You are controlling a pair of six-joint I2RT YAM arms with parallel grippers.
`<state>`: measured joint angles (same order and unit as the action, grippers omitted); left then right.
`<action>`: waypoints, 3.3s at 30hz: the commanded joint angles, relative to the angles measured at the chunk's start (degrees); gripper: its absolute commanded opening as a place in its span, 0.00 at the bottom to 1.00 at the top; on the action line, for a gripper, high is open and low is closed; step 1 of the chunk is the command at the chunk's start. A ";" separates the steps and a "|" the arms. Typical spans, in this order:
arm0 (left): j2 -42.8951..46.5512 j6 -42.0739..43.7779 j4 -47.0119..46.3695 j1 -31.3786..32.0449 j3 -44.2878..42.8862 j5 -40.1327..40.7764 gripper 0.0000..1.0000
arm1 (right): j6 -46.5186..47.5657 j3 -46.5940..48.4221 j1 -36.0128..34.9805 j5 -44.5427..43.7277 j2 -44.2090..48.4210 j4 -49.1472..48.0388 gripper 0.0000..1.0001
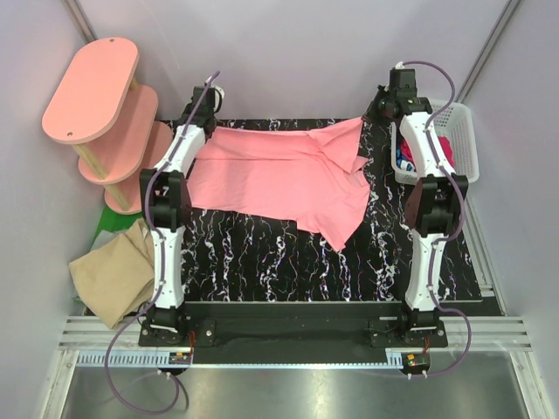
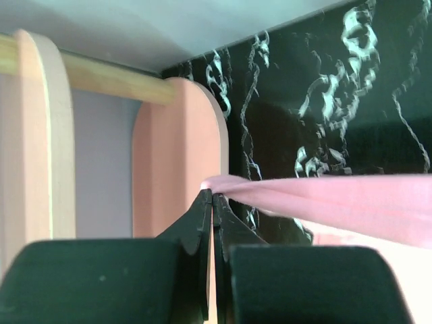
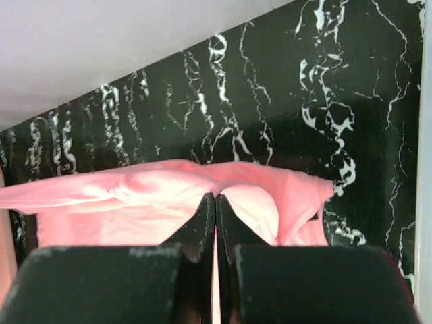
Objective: Fold and stack the t-shirts
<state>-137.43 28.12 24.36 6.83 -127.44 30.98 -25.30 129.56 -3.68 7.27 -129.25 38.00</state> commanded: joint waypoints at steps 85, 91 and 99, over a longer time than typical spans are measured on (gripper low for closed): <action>32.74 -1.05 5.53 0.99 44.55 -13.75 0.00 | -6.96 -47.11 3.42 6.36 39.77 -5.92 0.00; 38.10 -1.31 5.61 1.17 48.07 -15.07 0.00 | -7.22 -52.21 3.33 7.67 46.18 -4.07 0.00; 41.45 -2.36 4.56 1.96 55.97 -17.09 0.00 | -6.43 -60.90 2.63 7.59 53.22 -1.79 0.00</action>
<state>-98.67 26.89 31.05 8.43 -75.22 16.12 -32.01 71.59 -0.73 14.26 -79.90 34.68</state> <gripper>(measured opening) 0.008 0.010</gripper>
